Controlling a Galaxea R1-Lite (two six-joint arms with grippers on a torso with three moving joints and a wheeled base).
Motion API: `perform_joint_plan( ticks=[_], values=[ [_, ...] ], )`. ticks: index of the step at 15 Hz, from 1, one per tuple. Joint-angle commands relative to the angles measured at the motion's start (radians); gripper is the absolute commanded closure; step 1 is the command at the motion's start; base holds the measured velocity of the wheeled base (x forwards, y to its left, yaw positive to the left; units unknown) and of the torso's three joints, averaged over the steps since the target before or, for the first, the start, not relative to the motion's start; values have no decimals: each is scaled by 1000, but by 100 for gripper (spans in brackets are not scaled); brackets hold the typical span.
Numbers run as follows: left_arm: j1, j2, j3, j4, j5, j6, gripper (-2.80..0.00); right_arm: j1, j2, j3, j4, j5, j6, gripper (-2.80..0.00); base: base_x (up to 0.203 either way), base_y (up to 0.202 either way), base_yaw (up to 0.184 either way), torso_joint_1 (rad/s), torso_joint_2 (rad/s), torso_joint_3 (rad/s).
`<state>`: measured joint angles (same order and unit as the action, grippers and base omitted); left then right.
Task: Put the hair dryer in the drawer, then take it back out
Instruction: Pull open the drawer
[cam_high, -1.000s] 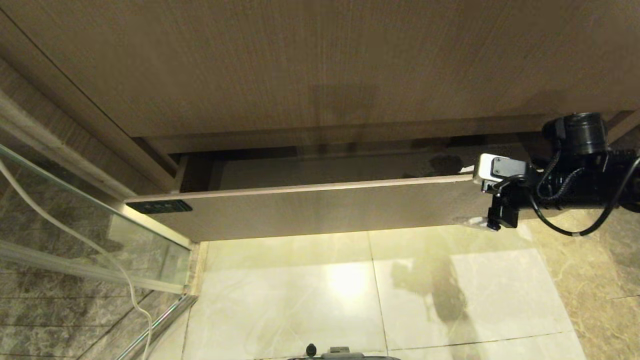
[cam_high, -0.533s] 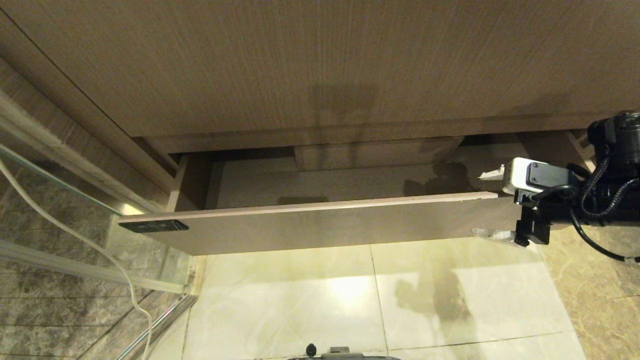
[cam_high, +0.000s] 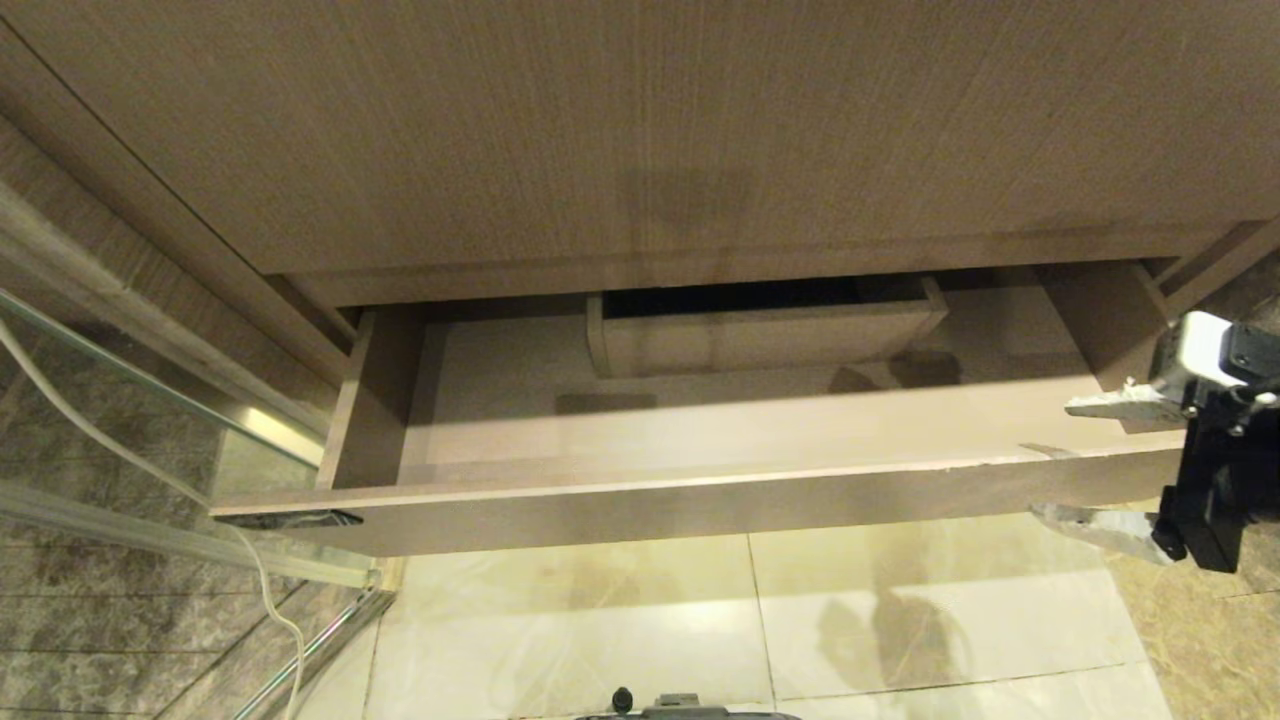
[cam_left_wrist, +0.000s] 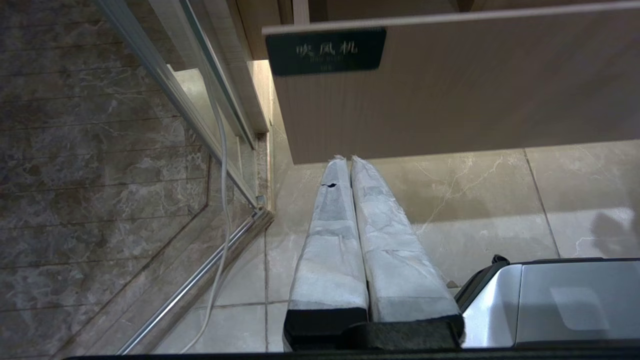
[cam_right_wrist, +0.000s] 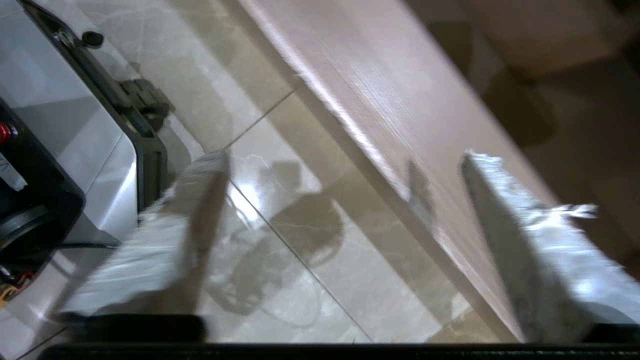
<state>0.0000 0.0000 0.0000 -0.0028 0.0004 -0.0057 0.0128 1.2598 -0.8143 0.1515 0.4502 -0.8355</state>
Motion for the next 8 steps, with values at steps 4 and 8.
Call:
perform_joint_plan(
  ticks=[4, 8],
  values=[
    [0, 1, -2, 0, 1, 0, 0, -53, -188, 85, 3, -5, 3, 0, 0, 0, 0, 0, 0, 0],
    [0, 1, 0, 0, 1, 0, 0, -67, -257, 165, 4, 7, 77, 0, 0, 0, 0, 0, 0, 0]
  ],
)
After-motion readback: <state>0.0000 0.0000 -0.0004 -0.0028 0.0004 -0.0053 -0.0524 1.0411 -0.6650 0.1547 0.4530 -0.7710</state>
